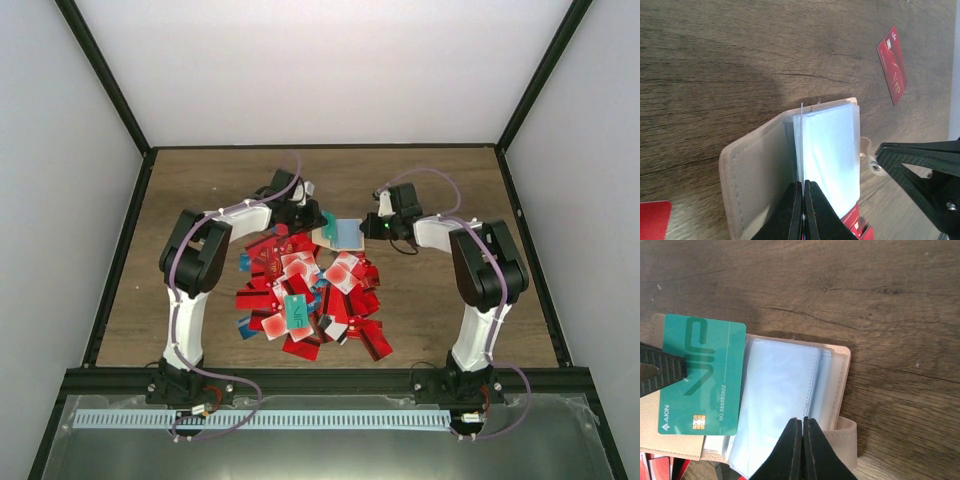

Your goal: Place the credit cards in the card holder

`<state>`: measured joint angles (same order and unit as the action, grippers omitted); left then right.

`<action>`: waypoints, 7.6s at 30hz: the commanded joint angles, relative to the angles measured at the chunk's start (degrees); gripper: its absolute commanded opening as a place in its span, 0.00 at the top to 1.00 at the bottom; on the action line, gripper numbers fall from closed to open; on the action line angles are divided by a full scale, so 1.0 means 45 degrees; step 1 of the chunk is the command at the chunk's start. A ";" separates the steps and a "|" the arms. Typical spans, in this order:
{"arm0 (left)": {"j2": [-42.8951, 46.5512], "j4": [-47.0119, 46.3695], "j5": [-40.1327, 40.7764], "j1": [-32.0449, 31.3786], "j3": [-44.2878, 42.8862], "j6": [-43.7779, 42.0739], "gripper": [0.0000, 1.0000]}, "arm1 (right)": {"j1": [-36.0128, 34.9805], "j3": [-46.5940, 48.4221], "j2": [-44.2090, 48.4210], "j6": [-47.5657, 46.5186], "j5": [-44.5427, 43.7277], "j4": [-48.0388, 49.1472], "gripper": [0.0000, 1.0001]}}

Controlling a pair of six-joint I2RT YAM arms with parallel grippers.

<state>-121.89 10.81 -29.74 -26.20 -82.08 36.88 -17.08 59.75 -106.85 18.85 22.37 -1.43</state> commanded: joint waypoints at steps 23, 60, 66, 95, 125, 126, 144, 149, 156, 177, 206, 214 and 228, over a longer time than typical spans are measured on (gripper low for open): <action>-0.0629 0.0235 -0.1197 0.0158 -0.0440 0.1386 0.96 | -0.0135 0.0063 -0.1096 -0.0330 0.0480 -0.0307 0.99; -0.1356 -0.0910 -0.2115 0.0031 -0.0475 0.2246 0.96 | -0.0146 0.0249 -0.1412 -0.0333 0.1108 -0.0305 0.99; -0.1495 -0.0799 -0.2224 -0.0026 -0.0556 0.2155 0.96 | -0.0153 0.0288 -0.1453 -0.0322 0.1110 -0.0326 0.99; -0.2484 0.0918 -0.2814 0.0020 -0.1840 0.0749 0.95 | -0.0146 0.0532 -0.1618 -0.0458 0.0734 -0.0600 0.99; -0.2126 0.2957 -0.1294 -0.0014 -0.2683 -0.1410 0.73 | -0.0115 0.0330 -0.0213 -0.0300 -0.0096 -0.0802 0.84; -0.2105 0.3039 -0.1218 -0.0018 -0.2705 -0.1464 0.72 | -0.0111 0.0336 -0.0178 -0.0285 -0.0165 -0.0818 0.84; -0.1521 0.4632 0.0494 -0.0048 -0.3222 -0.2545 0.63 | -0.0127 0.0822 -0.1217 -0.0364 -0.0042 -0.0756 0.92; -0.1491 0.5231 0.1084 -0.0047 -0.3494 -0.2968 0.55 | -0.0115 0.0881 -0.1352 -0.0361 0.0084 -0.0736 0.93; -0.1477 0.5639 0.1363 -0.0043 -0.3507 -0.3222 0.47 | -0.0131 0.1073 -0.1327 -0.0342 0.0400 -0.0776 0.94; -0.0307 0.5156 0.1570 0.0029 -0.2947 -0.3432 0.07 | -0.0278 0.2328 -0.0477 0.0297 0.3340 -0.0725 0.79; -0.0712 0.4940 0.2857 0.0201 -0.2560 -0.3319 0.88 | -0.1061 0.3733 -0.2868 -0.0483 0.1002 -0.1767 0.91; -0.1017 0.4989 0.2915 0.0201 -0.2640 -0.3275 0.95 | -0.1056 0.3560 -0.3043 -0.0483 0.1230 -0.1589 0.92; -0.1518 0.4966 0.2548 0.0014 -0.3084 -0.3080 0.96 | -0.1050 0.3577 -0.3202 -0.0412 0.1657 -0.1384 0.92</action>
<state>-126.82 32.82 -17.23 -25.54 -93.80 22.44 -21.58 75.72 -120.38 17.39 28.91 -8.19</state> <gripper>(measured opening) 0.040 0.078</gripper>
